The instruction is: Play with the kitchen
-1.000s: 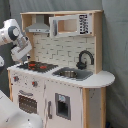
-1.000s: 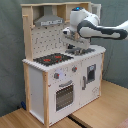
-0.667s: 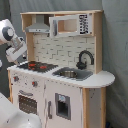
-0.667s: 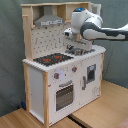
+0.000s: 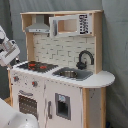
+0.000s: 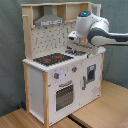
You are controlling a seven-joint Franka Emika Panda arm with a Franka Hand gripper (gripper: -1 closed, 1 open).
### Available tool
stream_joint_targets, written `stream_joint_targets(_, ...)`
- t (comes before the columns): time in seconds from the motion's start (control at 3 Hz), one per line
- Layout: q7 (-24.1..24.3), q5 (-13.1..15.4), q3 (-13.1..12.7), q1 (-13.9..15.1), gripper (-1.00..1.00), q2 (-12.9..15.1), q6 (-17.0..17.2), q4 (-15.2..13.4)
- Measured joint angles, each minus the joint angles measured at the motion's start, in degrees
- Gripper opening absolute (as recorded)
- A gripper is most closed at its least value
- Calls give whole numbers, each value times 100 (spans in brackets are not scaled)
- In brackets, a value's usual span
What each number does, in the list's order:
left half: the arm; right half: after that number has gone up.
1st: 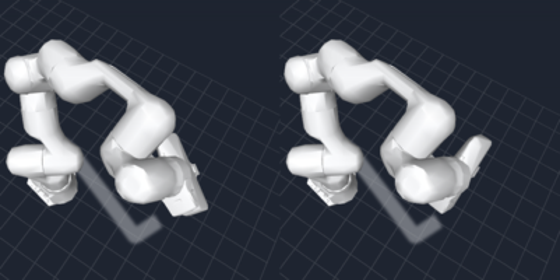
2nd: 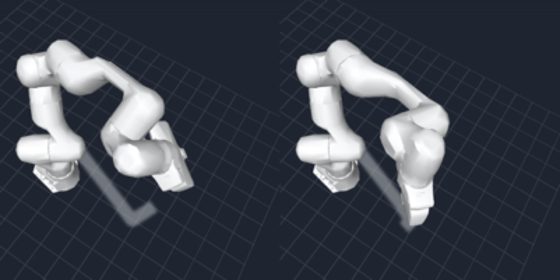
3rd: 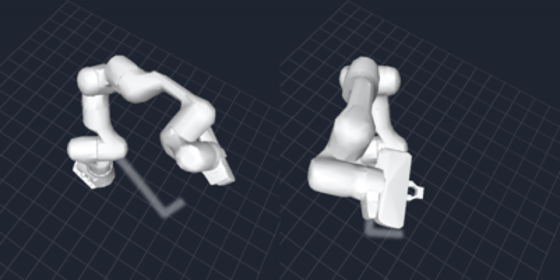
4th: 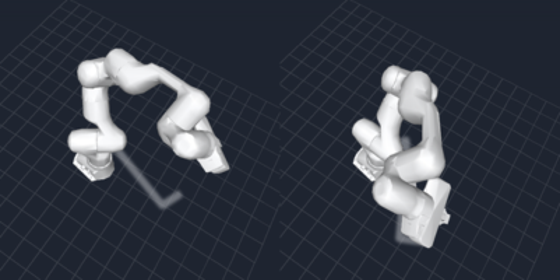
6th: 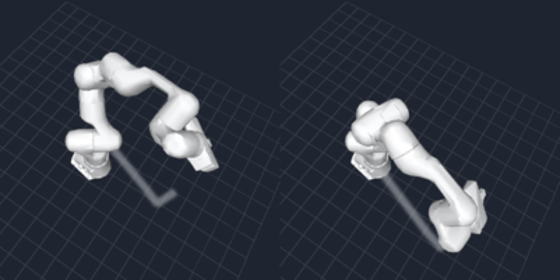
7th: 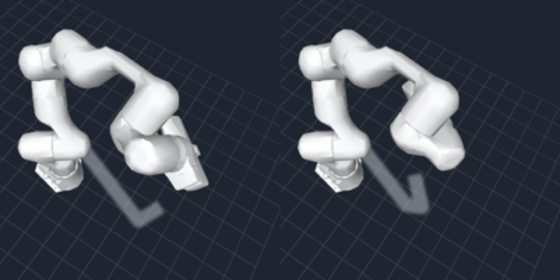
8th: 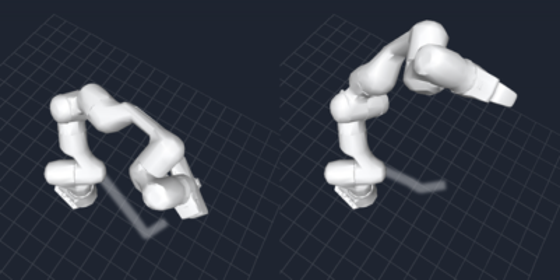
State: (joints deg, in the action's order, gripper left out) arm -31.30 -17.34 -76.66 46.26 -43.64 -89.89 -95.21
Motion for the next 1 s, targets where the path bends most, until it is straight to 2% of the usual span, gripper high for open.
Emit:
stream_joint_targets(0.33,26,173,259,-551,100,-170,0,-299)
stream_joint_targets(1.0,63,412,584,-1422,100,-583,-10,-883)
